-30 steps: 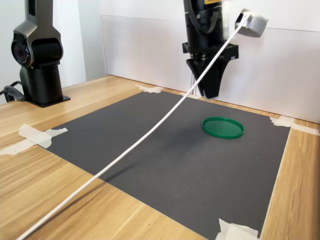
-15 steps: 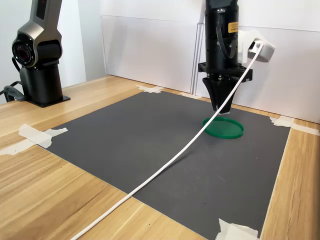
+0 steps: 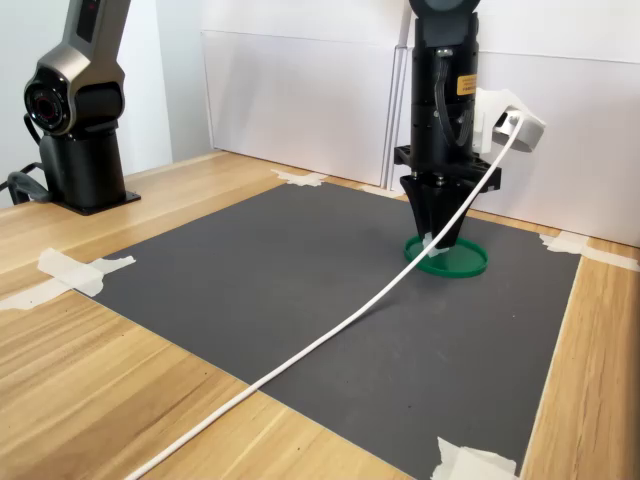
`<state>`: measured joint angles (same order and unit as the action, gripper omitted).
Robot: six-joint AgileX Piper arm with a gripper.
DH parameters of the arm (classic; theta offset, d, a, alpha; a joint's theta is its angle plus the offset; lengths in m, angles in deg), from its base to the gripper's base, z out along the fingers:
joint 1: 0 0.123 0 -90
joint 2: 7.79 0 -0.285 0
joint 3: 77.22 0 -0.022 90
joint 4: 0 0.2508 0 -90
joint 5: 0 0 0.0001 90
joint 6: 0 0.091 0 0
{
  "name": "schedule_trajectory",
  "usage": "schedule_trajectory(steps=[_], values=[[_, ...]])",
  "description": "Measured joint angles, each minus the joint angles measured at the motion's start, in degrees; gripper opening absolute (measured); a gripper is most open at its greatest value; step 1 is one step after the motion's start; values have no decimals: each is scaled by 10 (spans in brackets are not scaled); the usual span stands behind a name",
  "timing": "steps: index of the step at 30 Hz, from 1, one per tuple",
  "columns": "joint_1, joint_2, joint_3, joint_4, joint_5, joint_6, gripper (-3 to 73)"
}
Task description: Grasp a white terminal and put it in the green lid.
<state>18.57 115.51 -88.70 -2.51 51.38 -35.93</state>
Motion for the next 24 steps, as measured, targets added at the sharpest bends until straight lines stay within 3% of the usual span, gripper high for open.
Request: schedule_trajectory(steps=[5,10,14,16,19,22,24], values=[[0,-9,0,3,-13,7,456],[0,-79,1,19,-19,9,467],[0,-151,19,25,-37,9,389],[0,-213,51,25,-59,9,268],[-2,-258,78,25,-83,9,163],[-28,-356,138,53,-145,25,8],[-54,-408,171,70,-190,49,-9]])
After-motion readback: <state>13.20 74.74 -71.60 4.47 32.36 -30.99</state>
